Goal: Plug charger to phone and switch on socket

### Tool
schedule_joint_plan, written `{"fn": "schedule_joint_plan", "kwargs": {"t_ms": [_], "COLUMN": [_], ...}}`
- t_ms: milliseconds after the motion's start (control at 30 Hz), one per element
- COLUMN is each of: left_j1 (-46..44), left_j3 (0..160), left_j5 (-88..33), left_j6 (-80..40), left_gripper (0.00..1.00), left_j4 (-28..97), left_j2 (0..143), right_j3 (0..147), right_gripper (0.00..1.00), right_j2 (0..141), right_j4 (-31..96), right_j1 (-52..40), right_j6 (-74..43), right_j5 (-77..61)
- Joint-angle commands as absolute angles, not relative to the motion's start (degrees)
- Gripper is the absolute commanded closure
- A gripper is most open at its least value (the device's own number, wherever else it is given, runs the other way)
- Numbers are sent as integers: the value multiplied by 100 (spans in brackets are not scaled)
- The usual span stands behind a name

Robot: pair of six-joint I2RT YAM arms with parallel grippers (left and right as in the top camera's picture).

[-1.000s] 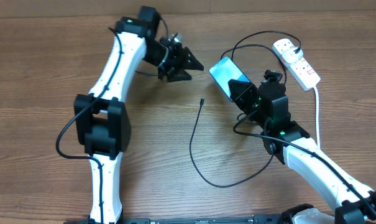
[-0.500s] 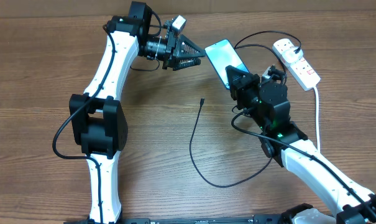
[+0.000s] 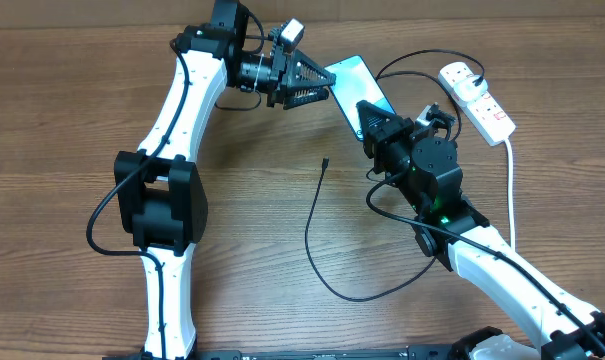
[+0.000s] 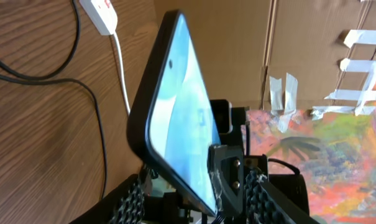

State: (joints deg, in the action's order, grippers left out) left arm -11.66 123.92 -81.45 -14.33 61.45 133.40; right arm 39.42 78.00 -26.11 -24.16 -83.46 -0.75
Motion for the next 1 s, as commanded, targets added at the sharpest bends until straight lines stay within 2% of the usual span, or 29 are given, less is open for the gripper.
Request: {"fn": "schedule_joint_plan", "kwargs": {"t_ms": [0, 367, 733, 967], "left_j1": [-1240, -1426, -1767, -1758], "left_j3": [12429, 12429, 12429, 12429], "left_j5": [-8252, -7754, -7756, -7732], "left_j6": [-1955, -2338, -2477, -2869], "left_gripper": [53, 57, 60, 67], "left_j4": [5911, 5798, 5815, 5647], "left_j2": [13336, 13336, 13336, 13338], "right_j3": [4097, 4097, 4097, 4097], "right_gripper": [96, 96, 96, 96], "right_j2": [7620, 7782, 8147, 8147], "right_j4": [-2738, -2733, -2952, -2882], "right_j1": [-2567, -2998, -3004, -3006], "right_j6": [-8543, -8895, -8892, -8849], "right_j5": [1, 685, 943, 939]}}
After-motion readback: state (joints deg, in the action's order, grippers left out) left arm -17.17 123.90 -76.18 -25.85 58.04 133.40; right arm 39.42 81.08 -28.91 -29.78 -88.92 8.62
